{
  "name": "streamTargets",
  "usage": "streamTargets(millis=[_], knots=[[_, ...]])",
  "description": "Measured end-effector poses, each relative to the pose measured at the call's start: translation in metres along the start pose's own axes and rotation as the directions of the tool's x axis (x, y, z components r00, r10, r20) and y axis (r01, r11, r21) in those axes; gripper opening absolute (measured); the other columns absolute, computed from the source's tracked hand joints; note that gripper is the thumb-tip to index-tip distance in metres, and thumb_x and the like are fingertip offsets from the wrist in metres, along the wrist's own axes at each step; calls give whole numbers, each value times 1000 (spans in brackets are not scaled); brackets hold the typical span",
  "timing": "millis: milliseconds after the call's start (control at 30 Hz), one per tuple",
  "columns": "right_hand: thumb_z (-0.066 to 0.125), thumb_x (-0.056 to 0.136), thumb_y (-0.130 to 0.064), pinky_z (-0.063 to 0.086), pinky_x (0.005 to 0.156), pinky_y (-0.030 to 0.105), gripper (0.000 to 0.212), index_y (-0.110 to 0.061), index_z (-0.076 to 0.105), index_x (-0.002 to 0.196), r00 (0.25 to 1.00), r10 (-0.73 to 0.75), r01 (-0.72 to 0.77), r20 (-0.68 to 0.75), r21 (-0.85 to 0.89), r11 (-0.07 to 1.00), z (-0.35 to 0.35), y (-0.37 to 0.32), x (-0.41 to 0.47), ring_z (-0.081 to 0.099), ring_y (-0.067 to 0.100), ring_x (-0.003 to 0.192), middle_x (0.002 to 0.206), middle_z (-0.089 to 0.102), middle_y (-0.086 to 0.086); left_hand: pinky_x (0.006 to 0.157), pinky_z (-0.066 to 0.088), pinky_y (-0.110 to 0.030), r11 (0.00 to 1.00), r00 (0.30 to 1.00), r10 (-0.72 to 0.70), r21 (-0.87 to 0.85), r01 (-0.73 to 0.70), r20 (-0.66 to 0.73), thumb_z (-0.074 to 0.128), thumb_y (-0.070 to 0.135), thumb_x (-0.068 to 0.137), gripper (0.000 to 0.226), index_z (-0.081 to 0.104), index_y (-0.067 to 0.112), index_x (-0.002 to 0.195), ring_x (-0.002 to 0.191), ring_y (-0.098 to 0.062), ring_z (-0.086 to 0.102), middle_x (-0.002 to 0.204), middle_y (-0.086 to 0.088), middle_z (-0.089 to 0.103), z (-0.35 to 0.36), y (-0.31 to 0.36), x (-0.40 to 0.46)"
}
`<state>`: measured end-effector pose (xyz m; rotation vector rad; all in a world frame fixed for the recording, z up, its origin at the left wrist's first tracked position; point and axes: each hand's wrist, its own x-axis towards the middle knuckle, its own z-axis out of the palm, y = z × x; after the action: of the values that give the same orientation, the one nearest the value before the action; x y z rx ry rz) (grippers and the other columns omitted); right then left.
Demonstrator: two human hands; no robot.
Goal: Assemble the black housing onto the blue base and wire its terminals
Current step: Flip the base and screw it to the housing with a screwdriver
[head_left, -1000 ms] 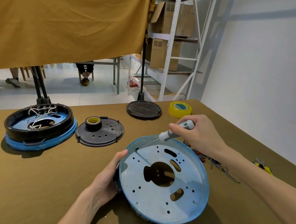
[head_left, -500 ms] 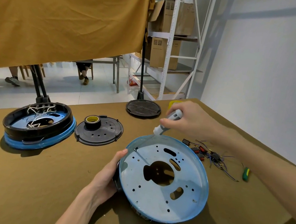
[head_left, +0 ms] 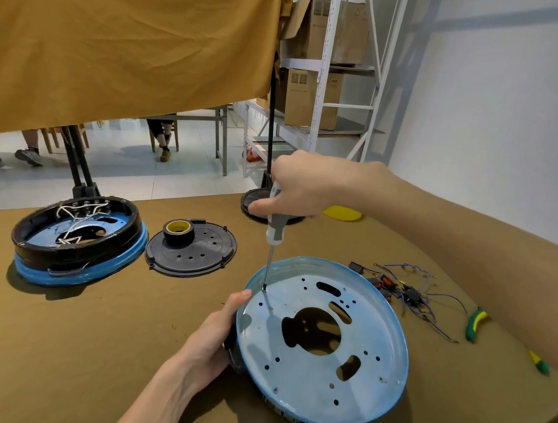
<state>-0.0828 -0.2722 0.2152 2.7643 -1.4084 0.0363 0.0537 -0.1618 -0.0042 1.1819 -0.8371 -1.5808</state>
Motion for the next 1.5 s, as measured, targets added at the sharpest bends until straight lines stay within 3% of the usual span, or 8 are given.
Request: streamTargets(millis=[100, 267, 400, 633, 767, 933, 1100, 1500], knots=[[66, 95, -40, 48, 40, 19, 32, -9, 66, 103, 993, -29, 7, 111, 191, 982, -4, 0, -1, 69, 16, 51, 73, 76, 10, 85, 57, -38, 1000, 1000, 6, 6, -6, 7, 66, 70, 72, 50, 82, 31, 100, 101, -24, 75, 113, -8, 78, 1, 0, 0], [57, 100, -51, 51, 41, 22, 43, -9, 63, 105, 995, 0, -12, 104, 107, 994, 1, -1, -8, 71, 20, 54, 71, 75, 8, 84, 58, -38, 1000, 1000, 6, 19, -7, 14, 65, 70, 73, 49, 82, 31, 98, 97, -23, 76, 111, -9, 78, 0, 0, 1], [63, 98, -27, 51, 42, 24, 25, -10, 55, 114, 985, -35, 0, 170, 202, 979, -2, 2, -12, 70, 15, 51, 78, 74, 8, 82, 56, -37, 999, 1000, 8, 39, -8, 6, 63, 72, 73, 52, 82, 31, 99, 96, -23, 75, 110, -9, 78, 0, -1, 3], [68, 95, -21, 53, 44, 25, 40, -8, 45, 124, 971, -3, -57, 240, 245, 968, -6, 0, -10, 73, 22, 61, 89, 74, 16, 88, 57, -39, 998, 1000, 17, 57, -17, 3, 63, 73, 73, 52, 81, 32, 101, 99, -23, 76, 111, -8, 78, -1, -1, 4], [49, 106, -35, 48, 40, 22, 37, 0, 60, 107, 990, 45, -59, 136, 107, 992, 8, -2, -8, 65, 18, 42, 69, 75, 13, 84, 57, -37, 997, 1000, 1, 72, -2, 4, 62, 73, 75, 53, 81, 31, 100, 97, -24, 76, 111, -9, 78, -2, -1, 4], [68, 94, -17, 51, 44, 21, 34, 1, 56, 120, 969, 8, -68, 247, 235, 970, -2, 5, -8, 70, 19, 56, 87, 74, 16, 87, 57, -39, 999, 1000, -1, 43, 1, 1, 64, 69, 76, 50, 82, 29, 99, 96, -24, 76, 111, -10, 78, -2, -2, 7], [61, 101, -37, 50, 41, 21, 36, -3, 56, 111, 984, 46, -80, 171, 196, 977, 9, 8, -6, 68, 15, 46, 70, 76, 10, 88, 56, -43, 1000, 1000, -9, -30, 8, -29, 70, 69, 69, 50, 83, 26, 93, 95, -27, 75, 109, -13, 78, 0, -4, 9], [70, 93, -20, 53, 45, 24, 38, 0, 52, 121, 971, 17, -84, 240, 271, 959, 7, 11, -12, 72, 19, 56, 83, 74, 15, 51, 53, -28, 997, 996, -14, -80, 7, -84, 70, 67, 72, 47, 84, 24, 81, 71, -20, 74, 90, -10, 78, 3, -6, 9]])
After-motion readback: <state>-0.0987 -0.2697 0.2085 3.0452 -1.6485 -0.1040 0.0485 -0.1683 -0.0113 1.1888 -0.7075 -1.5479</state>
